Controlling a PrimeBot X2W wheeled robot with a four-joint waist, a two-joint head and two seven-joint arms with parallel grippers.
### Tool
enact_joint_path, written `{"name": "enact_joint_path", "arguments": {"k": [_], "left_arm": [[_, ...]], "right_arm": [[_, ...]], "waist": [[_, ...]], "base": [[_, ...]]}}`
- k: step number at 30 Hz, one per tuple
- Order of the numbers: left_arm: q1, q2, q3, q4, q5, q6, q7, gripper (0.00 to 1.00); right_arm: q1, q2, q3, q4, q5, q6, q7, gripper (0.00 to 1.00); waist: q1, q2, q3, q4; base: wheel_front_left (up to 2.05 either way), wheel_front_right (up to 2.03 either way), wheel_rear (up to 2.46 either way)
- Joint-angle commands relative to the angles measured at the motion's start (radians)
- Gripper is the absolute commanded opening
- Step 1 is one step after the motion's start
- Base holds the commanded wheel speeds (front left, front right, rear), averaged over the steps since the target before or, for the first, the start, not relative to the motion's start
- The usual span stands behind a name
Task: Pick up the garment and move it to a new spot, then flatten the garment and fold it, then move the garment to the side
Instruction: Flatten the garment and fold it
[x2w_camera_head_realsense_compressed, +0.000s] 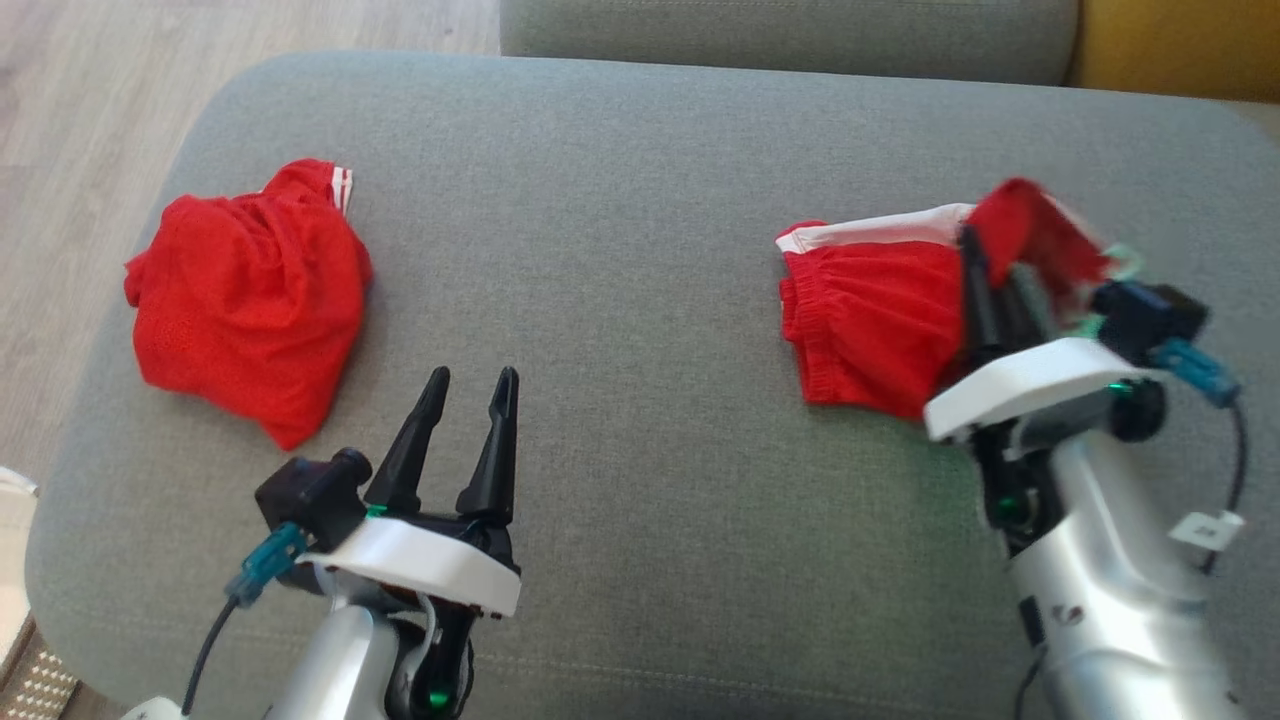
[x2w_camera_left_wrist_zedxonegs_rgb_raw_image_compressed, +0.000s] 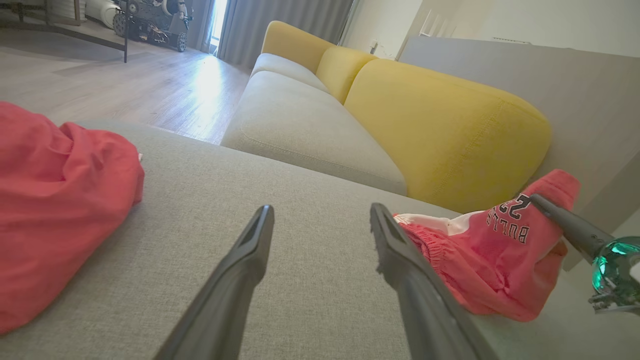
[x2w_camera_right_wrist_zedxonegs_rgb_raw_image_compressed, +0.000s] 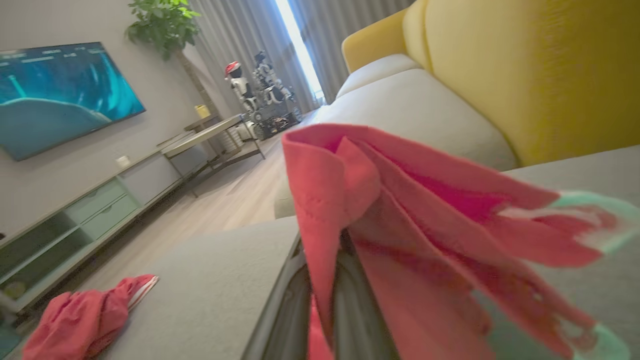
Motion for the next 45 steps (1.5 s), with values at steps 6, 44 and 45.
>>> {"name": "enact_joint_path", "arguments": {"k": [6, 44, 45], "left_arm": [[-0.018, 0.003, 0.022, -0.031, -0.006, 0.006, -0.012, 1.0], [-0.028, 0.003, 0.023, -0.021, -0.013, 0.013, -0.012, 1.0], [-0.025, 0.003, 0.026, -0.022, -0.011, 0.013, -0.012, 1.0]], "right_arm": [[-0.02, -0.01, 0.129, -0.034, -0.01, -0.001, -0.001, 0.0], [-0.15, -0.039, 0.463, 0.337, -0.136, -0.001, 0.018, 1.0], [-0.143, -0.044, 0.464, 0.329, -0.129, -0.001, 0.022, 1.0]], "waist": [[0.0, -0.0001, 0.006, 0.011], [0.0, -0.0001, 0.006, -0.008], [0.0, -0.0001, -0.002, -0.013]], "base": [[0.0, 0.0, 0.0], [0.0, 0.0, 0.0], [0.0, 0.0, 0.0]]}}
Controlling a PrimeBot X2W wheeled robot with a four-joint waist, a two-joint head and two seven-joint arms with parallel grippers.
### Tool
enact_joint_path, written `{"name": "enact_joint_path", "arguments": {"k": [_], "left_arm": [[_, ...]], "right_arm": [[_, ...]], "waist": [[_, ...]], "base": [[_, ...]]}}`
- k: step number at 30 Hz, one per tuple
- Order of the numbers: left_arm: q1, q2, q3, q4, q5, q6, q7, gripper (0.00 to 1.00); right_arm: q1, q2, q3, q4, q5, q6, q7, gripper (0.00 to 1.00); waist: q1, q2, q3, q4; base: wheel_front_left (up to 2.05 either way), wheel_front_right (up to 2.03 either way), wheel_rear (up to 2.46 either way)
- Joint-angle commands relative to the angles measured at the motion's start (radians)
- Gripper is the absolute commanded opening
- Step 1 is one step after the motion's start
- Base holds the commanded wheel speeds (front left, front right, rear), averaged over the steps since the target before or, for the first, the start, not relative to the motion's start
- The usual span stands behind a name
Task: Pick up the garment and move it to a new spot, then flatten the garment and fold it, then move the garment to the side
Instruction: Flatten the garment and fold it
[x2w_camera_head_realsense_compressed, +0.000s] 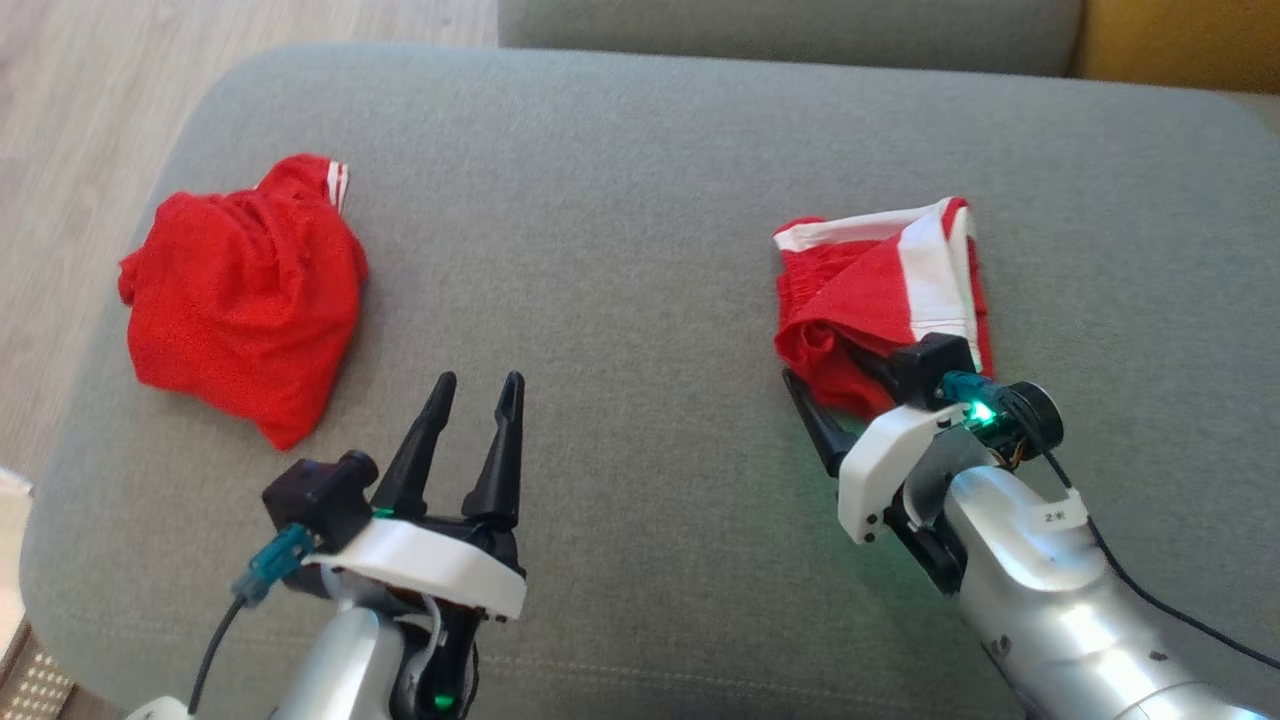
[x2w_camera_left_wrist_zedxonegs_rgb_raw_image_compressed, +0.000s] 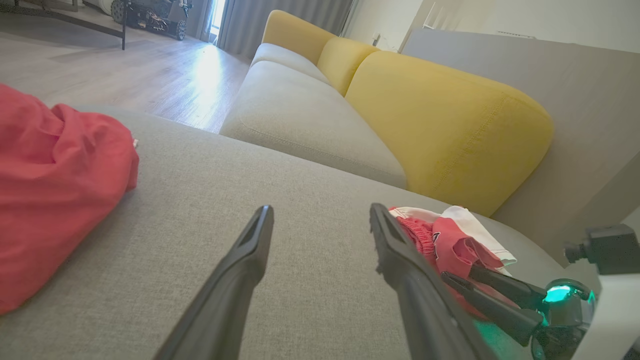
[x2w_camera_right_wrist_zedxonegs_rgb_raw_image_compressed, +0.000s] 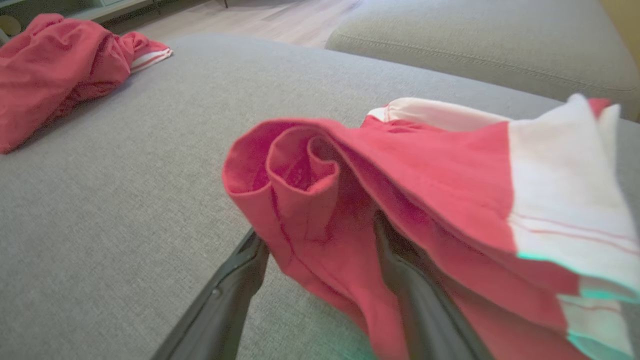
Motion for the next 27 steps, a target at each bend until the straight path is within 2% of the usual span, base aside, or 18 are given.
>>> {"name": "enact_joint_path", "arguments": {"k": [1, 10, 17, 23, 27], "left_arm": [[-0.02, 0.003, 0.046, -0.032, 0.009, 0.007, -0.012, 1.0], [0.0, 0.003, 0.078, -0.048, 0.025, 0.01, -0.012, 1.0], [0.004, 0.003, 0.105, -0.081, 0.027, 0.016, -0.012, 1.0], [0.0, 0.003, 0.112, -0.113, 0.023, 0.021, -0.012, 1.0], [-0.005, 0.003, 0.109, -0.126, 0.023, 0.021, -0.012, 1.0]], "right_arm": [[-0.005, -0.002, 0.012, -0.046, 0.018, -0.001, 0.003, 1.0], [0.08, -0.063, -0.043, -0.182, 0.056, -0.001, 0.031, 1.0], [0.189, -0.105, -0.2, -0.37, 0.015, -0.001, 0.053, 1.0], [0.306, -0.076, -0.387, -0.551, -0.079, -0.001, 0.04, 1.0], [0.373, -0.021, -0.487, -0.634, -0.143, -0.001, 0.003, 1.0]], "waist": [[0.0, 0.0, -0.025, -0.018], [0.0, 0.0, -0.075, -0.061], [0.0, 0.0, -0.094, -0.099], [0.0, 0.0, -0.086, -0.127], [0.0, 0.0, -0.072, -0.139]], "base": [[0.0, 0.0, 0.0], [0.0, 0.0, 0.0], [0.0, 0.0, 0.0], [0.0, 0.0, 0.0], [0.0, 0.0, 0.0]]}}
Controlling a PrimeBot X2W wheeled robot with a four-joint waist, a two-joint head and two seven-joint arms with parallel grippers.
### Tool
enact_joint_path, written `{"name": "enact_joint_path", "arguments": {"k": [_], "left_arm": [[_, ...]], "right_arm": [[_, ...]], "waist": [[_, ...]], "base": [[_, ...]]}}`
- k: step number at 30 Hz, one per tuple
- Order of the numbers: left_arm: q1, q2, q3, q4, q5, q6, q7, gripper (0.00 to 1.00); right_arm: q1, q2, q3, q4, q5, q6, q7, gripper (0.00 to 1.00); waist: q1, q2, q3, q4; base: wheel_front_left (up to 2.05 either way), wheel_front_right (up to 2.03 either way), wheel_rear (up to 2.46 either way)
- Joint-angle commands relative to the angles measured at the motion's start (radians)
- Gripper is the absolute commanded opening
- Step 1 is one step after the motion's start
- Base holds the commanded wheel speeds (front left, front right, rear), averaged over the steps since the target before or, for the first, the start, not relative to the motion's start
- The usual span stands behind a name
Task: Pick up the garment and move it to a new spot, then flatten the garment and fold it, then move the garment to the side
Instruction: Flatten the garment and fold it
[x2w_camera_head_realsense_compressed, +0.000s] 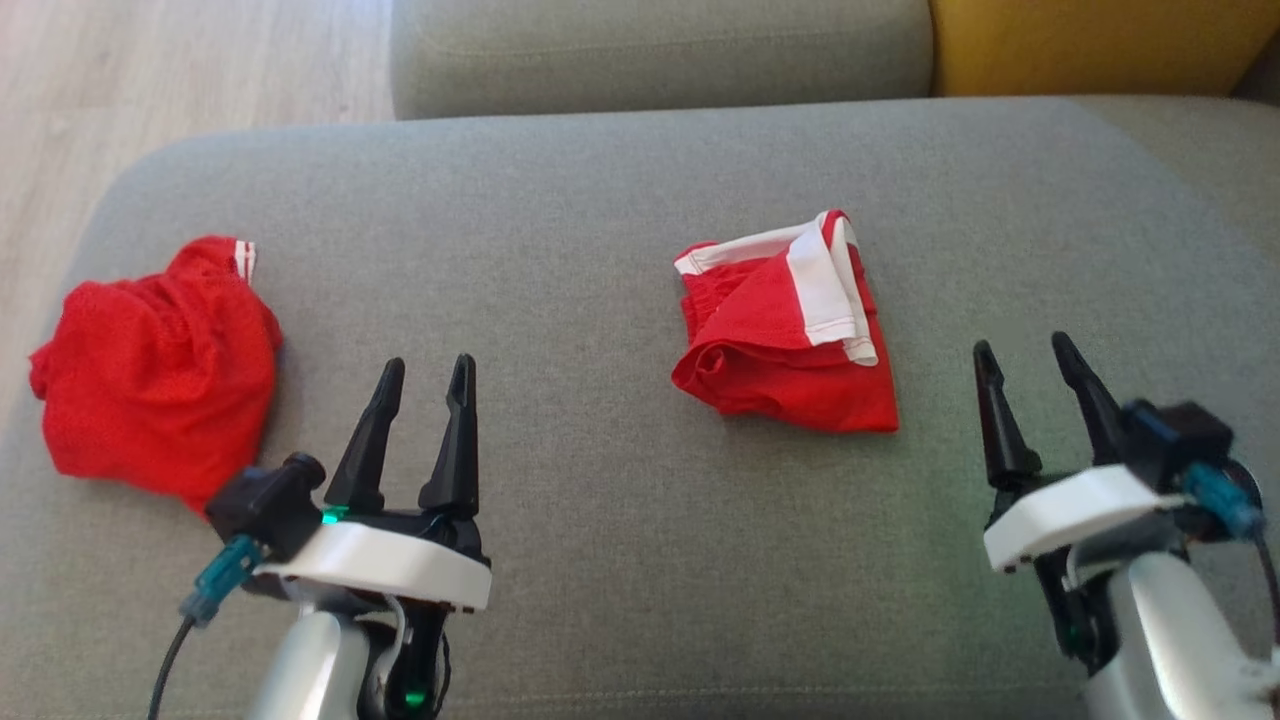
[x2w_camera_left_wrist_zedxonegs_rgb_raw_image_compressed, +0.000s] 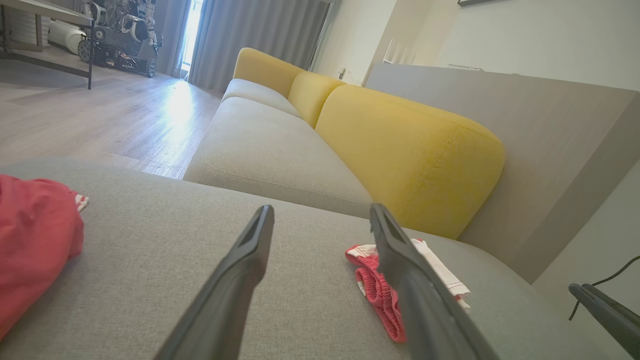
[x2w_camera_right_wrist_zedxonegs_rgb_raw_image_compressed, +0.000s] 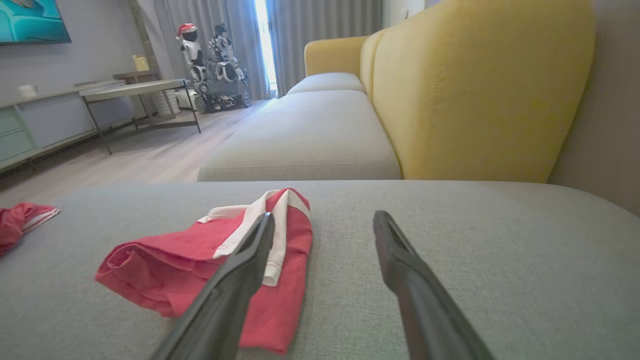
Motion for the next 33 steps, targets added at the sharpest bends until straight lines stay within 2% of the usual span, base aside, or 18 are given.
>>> {"name": "enact_joint_path", "arguments": {"k": [1, 7, 15, 16, 17, 18, 24, 33], "left_arm": [[-0.044, 0.002, 0.033, -0.039, 0.005, 0.003, -0.012, 1.0], [-0.04, 0.002, 0.023, -0.033, 0.001, -0.008, -0.012, 1.0], [-0.052, 0.002, 0.015, -0.027, 0.003, -0.017, -0.012, 1.0], [-0.055, 0.002, 0.013, -0.026, 0.004, -0.018, -0.012, 1.0], [-0.057, 0.002, 0.011, -0.024, 0.004, -0.02, -0.012, 1.0], [-0.06, 0.002, 0.009, -0.024, 0.005, -0.021, -0.012, 1.0], [-0.074, 0.002, 0.002, -0.018, 0.008, -0.029, -0.012, 1.0], [-0.112, 0.002, -0.004, -0.011, 0.007, -0.043, -0.012, 1.0]], "right_arm": [[-0.013, 0.011, 0.003, -0.05, -0.022, -0.001, -0.022, 1.0], [0.038, 0.063, -0.063, -0.072, -0.082, -0.001, -0.079, 1.0], [0.007, 0.078, -0.084, -0.039, -0.085, -0.001, -0.095, 1.0], [-0.002, 0.078, -0.086, -0.028, -0.081, -0.001, -0.093, 0.92], [-0.012, 0.079, -0.086, -0.016, -0.08, -0.001, -0.091, 0.21], [-0.025, 0.079, -0.082, -0.003, -0.084, -0.001, -0.09, 0.0], [-0.101, 0.08, -0.073, 0.084, -0.102, -0.001, -0.093, 0.0], [-0.232, 0.077, -0.057, 0.293, -0.163, -0.001, -0.099, 0.0]], "waist": [[0.0001, -0.0001, 0.011, -0.005], [0.0001, -0.0001, 0.034, -0.013], [0.0001, -0.0001, 0.058, -0.003], [0.0001, -0.0001, 0.063, 0.001], [0.0001, -0.0001, 0.07, 0.005], [0.0001, -0.0001, 0.078, 0.009], [0.0001, -0.0001, 0.126, 0.038], [0.0001, -0.0001, 0.195, 0.097]], "base": [[0.0, 0.0, 0.0], [0.0, 0.0, 0.0], [0.0, 0.0, 0.0], [0.0, 0.0, 0.0], [0.0, 0.0, 0.0], [0.0, 0.0, 0.0], [0.0, 0.0, 0.0], [0.0, 0.0, 0.0]]}}
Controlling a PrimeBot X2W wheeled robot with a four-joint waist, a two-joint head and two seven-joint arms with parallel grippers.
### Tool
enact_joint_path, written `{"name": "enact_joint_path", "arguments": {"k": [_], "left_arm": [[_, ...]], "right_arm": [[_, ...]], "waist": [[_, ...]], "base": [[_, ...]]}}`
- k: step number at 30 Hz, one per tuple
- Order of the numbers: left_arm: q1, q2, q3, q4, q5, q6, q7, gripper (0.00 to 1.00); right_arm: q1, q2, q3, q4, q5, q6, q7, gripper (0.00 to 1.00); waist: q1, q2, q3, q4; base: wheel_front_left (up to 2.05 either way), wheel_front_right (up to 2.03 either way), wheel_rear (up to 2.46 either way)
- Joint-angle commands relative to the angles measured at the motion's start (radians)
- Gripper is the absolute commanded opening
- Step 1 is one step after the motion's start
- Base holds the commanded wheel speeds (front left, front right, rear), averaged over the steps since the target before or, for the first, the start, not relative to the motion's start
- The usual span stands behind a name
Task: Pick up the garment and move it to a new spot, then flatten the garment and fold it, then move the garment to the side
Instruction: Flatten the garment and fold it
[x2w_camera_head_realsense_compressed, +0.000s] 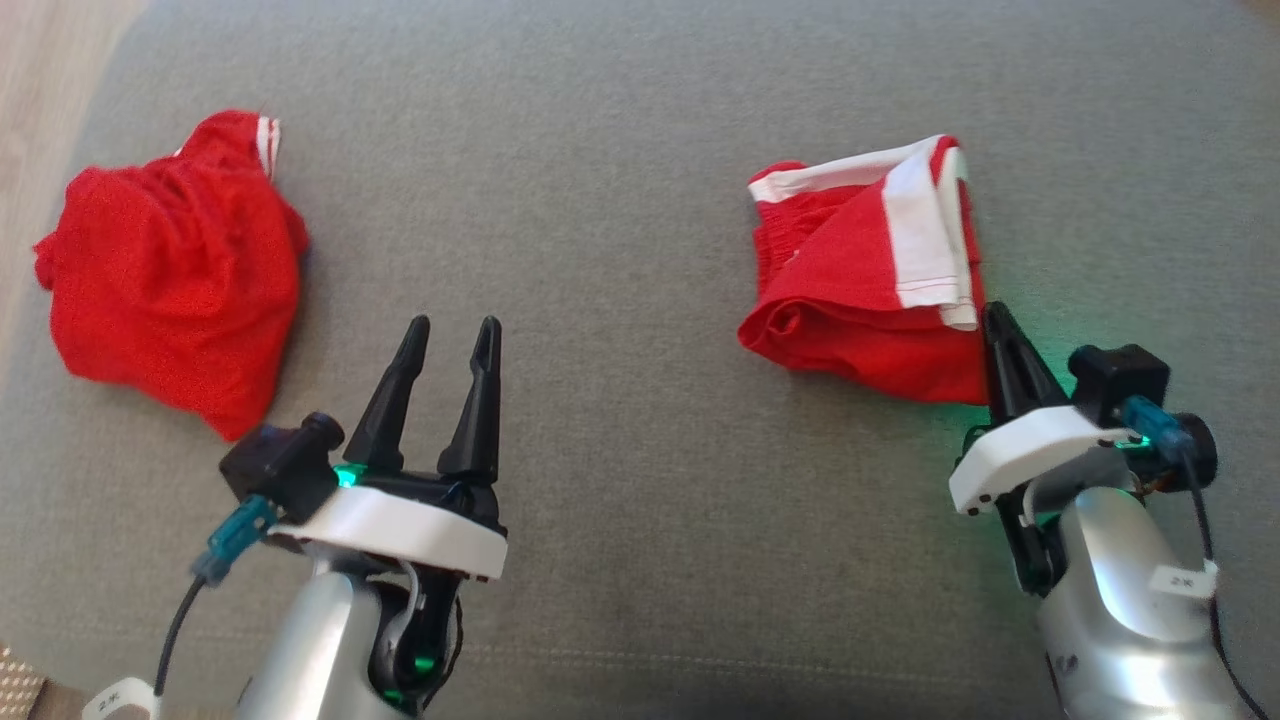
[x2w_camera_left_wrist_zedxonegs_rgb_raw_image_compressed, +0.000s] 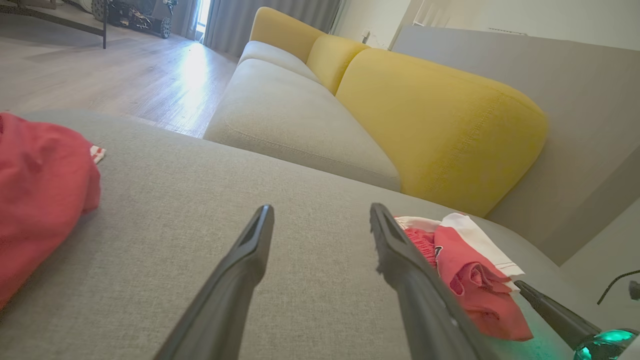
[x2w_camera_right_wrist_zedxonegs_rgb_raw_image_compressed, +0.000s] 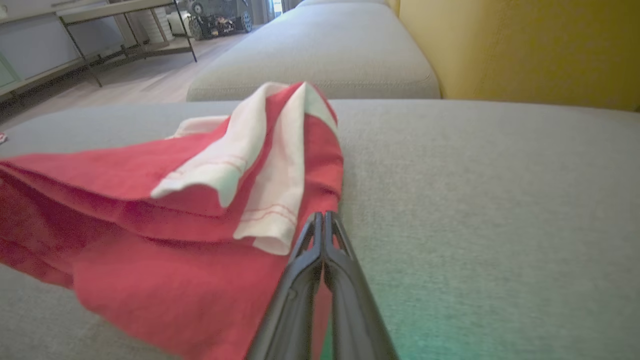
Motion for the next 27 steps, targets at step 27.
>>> {"name": "enact_joint_path", "arguments": {"k": [27], "left_arm": [[-0.068, 0.003, -0.006, -0.027, -0.031, 0.0, -0.012, 1.0]], "right_arm": [[-0.256, -0.035, 0.175, 0.166, -0.016, -0.001, -0.056, 0.0]], "waist": [[-0.0001, 0.0, 0.048, 0.103]], "base": [[0.0, 0.0, 0.0]]}}
